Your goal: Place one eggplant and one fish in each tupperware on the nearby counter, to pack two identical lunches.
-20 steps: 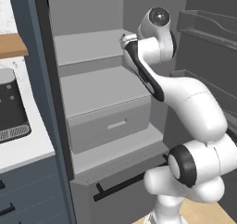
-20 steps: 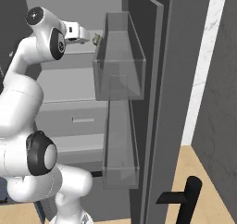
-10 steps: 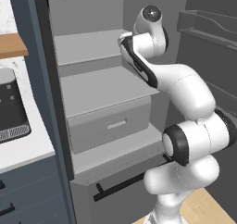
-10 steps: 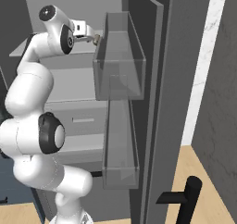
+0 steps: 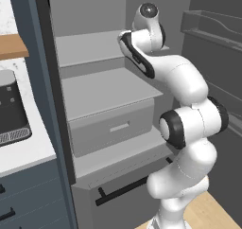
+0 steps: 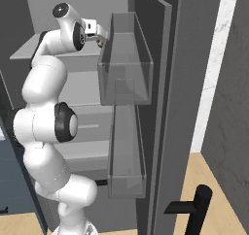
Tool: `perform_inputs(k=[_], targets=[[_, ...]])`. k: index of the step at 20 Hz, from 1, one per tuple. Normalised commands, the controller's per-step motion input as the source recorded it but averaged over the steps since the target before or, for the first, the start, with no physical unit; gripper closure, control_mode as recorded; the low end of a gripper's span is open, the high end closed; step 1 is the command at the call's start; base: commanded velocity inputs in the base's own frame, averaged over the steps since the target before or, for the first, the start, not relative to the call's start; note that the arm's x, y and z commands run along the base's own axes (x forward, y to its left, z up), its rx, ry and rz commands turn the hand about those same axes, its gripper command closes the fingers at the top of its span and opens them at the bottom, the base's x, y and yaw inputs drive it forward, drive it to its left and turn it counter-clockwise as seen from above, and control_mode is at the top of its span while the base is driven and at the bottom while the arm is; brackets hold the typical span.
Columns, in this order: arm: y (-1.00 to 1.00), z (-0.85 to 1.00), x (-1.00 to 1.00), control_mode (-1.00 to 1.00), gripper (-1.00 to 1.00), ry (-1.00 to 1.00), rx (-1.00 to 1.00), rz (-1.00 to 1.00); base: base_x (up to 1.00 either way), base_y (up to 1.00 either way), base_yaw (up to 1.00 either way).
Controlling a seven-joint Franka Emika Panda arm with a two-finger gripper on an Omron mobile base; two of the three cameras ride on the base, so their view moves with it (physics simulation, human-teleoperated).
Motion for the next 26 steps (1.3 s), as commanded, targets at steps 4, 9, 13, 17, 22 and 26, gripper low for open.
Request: perform_inputs(k=[4, 9, 13, 17, 22, 26], targets=[[0.0, 0.0, 0.51, -1.0, -1.0, 0.05, 0.0, 0.0, 0.0, 0.0, 0.0], [0.0, -0.03, 0.45, -1.0, -1.0, 0.06, 0.0, 0.0, 0.0, 0.0, 0.0], [0.0, -0.09, 0.49, -1.0, -1.0, 0.09, 0.0, 0.0, 0.0, 0.0, 0.0], [0.0, -0.08, 0.53, -1.0, -1.0, 0.08, 0.0, 0.0, 0.0, 0.0, 0.0], [0.0, 0.0, 0.5, -1.0, -1.0, 0.09, 0.0, 0.0, 0.0, 0.0, 0.0], [0.0, -0.02, 0.43, -1.0, -1.0, 0.09, 0.0, 0.0, 0.0, 0.0, 0.0]])
